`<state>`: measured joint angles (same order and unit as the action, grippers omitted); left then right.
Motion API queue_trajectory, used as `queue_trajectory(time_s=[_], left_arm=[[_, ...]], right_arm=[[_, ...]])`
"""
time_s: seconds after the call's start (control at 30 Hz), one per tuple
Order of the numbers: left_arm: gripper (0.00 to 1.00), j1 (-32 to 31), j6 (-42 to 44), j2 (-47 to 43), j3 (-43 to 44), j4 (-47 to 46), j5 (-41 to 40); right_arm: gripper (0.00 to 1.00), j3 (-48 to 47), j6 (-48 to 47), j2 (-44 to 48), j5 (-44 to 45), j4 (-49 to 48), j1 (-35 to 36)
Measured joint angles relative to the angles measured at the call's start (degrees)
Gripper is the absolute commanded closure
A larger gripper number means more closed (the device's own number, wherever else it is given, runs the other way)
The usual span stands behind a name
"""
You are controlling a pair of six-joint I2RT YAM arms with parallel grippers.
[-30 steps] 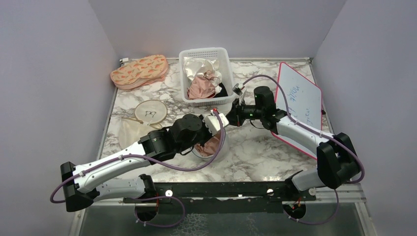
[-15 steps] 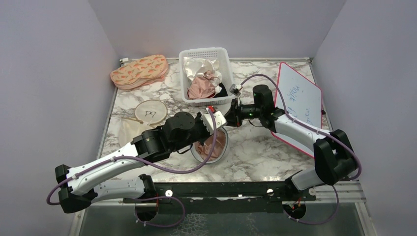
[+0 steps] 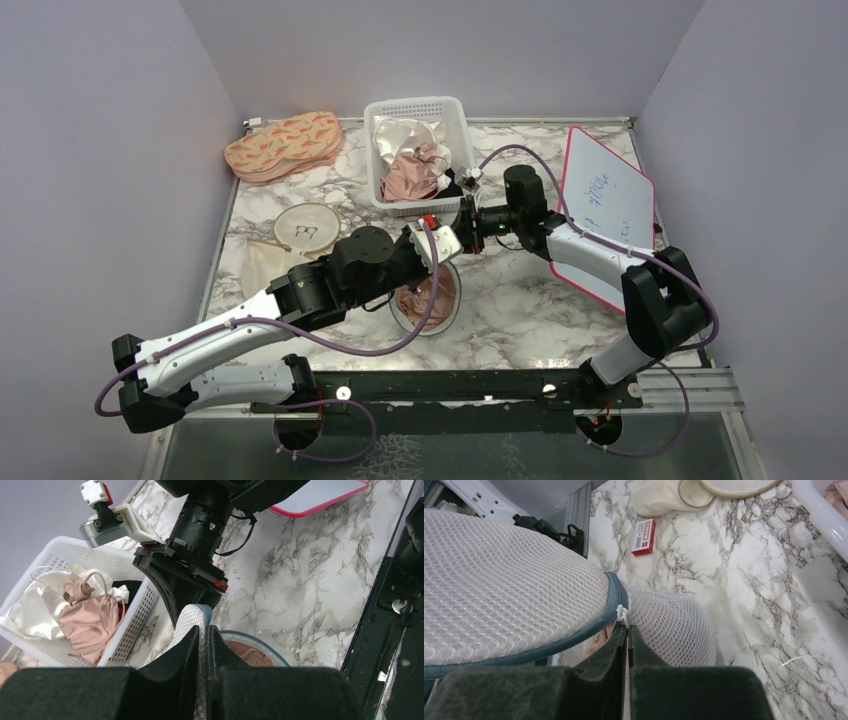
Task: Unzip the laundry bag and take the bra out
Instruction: Unzip the laundry bag at the center of the board.
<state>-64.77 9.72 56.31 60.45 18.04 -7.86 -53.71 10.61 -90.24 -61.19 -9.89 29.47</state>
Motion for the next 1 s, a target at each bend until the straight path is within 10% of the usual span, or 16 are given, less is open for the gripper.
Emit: queue_trajectory(time_s=[1.0], left_arm=[[1.00, -0.7, 1.1, 0.1, -6.1, 2.2, -3.3]], right_arm=[[0.99, 12.5, 7.6, 17.7, 22.7, 0.2, -0.3]])
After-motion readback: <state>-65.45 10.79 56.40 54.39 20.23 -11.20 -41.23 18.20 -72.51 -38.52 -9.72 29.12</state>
